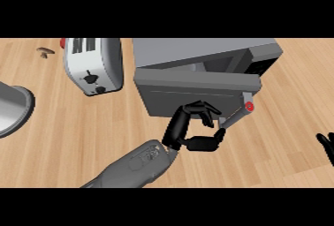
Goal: Pick up the milk, place it into the microwave and close the microwave
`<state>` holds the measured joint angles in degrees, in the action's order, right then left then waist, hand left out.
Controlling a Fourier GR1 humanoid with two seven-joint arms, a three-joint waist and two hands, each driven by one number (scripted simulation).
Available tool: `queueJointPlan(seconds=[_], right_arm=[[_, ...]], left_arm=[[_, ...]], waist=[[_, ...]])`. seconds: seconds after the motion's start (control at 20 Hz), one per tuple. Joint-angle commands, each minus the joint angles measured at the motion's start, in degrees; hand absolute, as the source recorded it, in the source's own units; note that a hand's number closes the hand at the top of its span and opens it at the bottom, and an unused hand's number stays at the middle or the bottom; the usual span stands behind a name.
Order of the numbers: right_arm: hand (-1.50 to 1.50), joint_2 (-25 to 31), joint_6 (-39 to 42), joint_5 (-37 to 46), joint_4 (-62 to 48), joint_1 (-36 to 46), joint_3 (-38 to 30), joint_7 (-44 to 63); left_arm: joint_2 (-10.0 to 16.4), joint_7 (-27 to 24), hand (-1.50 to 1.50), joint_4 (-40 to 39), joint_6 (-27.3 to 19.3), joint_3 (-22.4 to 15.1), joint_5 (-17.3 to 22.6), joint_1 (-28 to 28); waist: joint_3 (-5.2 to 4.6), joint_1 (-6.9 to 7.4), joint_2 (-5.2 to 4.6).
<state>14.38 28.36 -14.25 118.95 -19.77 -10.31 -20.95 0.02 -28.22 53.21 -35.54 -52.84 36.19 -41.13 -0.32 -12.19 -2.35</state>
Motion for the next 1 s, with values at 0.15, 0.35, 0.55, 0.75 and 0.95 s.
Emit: queueJointPlan(seconds=[0.15, 0.35, 0.55, 0.75, 0.95], right_arm=[[-1.50, 5.25, -3.46, 5.10, 3.40, 5.80, -7.43, -0.15], [1.50, 9.03, -4.52, 9.75, 4.20, 8.57, -10.43, -0.73], [1.50, 10.87, -4.51, 10.57, 4.45, 10.39, -11.13, -0.43], [1.50, 10.90, -5.63, 11.04, 3.02, 12.50, -11.30, -0.22], [1.50, 12.24, -5.56, 11.70, 1.56, 13.92, -11.83, 0.04]], left_arm=[[-0.02, 1.84, -1.50, -3.09, -5.87, 1.24, 5.67, -5.62], [-0.02, 0.70, -1.50, -3.39, -6.93, 4.56, 9.83, -7.39], [-0.02, -0.06, -1.50, -3.27, -9.03, 5.25, 12.85, -8.83], [-0.02, -2.22, -1.50, -4.02, -9.53, 4.76, 14.63, -8.59], [-0.02, -3.24, -1.50, -4.89, -8.92, 5.16, 16.76, -9.57]], waist=[[-0.04, -2.34, -0.26], [-0.15, -2.62, -1.11], [-0.08, -3.45, -1.29], [0.06, -2.97, -2.00], [0.12, -2.95, -2.43]])
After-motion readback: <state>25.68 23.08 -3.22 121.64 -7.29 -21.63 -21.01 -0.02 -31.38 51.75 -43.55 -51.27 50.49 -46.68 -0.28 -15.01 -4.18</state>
